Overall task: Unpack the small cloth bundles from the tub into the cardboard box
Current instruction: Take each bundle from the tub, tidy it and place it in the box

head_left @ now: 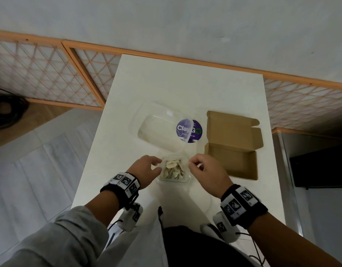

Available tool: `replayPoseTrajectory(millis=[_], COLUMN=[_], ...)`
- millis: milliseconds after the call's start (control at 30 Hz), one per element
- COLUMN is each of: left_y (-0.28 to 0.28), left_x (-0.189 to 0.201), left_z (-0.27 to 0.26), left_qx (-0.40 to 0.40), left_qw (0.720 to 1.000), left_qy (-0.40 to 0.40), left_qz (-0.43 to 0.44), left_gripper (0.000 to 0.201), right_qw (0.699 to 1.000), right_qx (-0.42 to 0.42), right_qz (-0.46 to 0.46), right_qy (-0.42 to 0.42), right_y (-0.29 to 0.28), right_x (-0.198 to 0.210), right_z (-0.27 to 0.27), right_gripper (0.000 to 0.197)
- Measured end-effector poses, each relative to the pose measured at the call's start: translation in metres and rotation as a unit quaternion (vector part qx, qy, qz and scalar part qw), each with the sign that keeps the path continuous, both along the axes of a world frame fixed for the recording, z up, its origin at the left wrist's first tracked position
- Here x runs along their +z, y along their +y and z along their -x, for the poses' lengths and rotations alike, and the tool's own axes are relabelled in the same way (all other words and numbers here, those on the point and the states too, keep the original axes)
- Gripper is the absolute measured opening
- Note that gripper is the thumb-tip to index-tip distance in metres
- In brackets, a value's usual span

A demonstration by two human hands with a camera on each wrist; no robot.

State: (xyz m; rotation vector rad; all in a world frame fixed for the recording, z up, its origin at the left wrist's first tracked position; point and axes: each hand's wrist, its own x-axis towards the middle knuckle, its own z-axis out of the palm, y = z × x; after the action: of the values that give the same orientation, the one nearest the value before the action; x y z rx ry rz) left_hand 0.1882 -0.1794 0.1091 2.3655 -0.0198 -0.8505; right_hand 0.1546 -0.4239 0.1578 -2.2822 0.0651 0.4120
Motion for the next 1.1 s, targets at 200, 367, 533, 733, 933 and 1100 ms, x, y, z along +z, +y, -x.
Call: replayPoseTrajectory(millis=[200, 367, 533, 733, 933, 1100], left_y=[-0.012, -0.034, -0.047, -0.045, -0.038, -0.033], left_x=[0.046, 0.108, 0.127, 0.118, 0.11, 0.108], left_z=[-0.009, -0.014, -0.013, -0.014, -0.003, 0.009], left_qx=[0.012, 0.022, -0.066, -0.011, 0.017, 0.021], left_qw=[0.998, 0.968, 0.961, 0.964, 0.958, 0.956], left_qy=[-0.055, -0.074, -0.082, -0.073, -0.011, 0.043], left_qz=[0.021, 0.24, 0.256, 0.254, 0.286, 0.288], left_gripper=[0.035, 0.046, 0.044, 0.009, 0.011, 0.017], right_qw=[0.989, 0.982, 0.982, 0.97, 0.966, 0.974], right_qx=[-0.068, -0.052, -0.005, -0.038, -0.043, -0.024], right_qz=[-0.131, -0.182, -0.191, -0.241, -0.251, -0.222], right_qy=[0.005, -0.001, -0.003, 0.02, 0.029, 0.024], right_y=[-0.009, -0.01, -0.011, -0.014, -0.014, -0.008], right_x=[0.044, 0.067, 0.079, 0.076, 0.072, 0.062], right_z=[-0.002, -0.005, -0.006, -0.008, -0.012, -0.018], right_gripper=[0.012, 0.013, 0.013, 0.011, 0.014, 0.013])
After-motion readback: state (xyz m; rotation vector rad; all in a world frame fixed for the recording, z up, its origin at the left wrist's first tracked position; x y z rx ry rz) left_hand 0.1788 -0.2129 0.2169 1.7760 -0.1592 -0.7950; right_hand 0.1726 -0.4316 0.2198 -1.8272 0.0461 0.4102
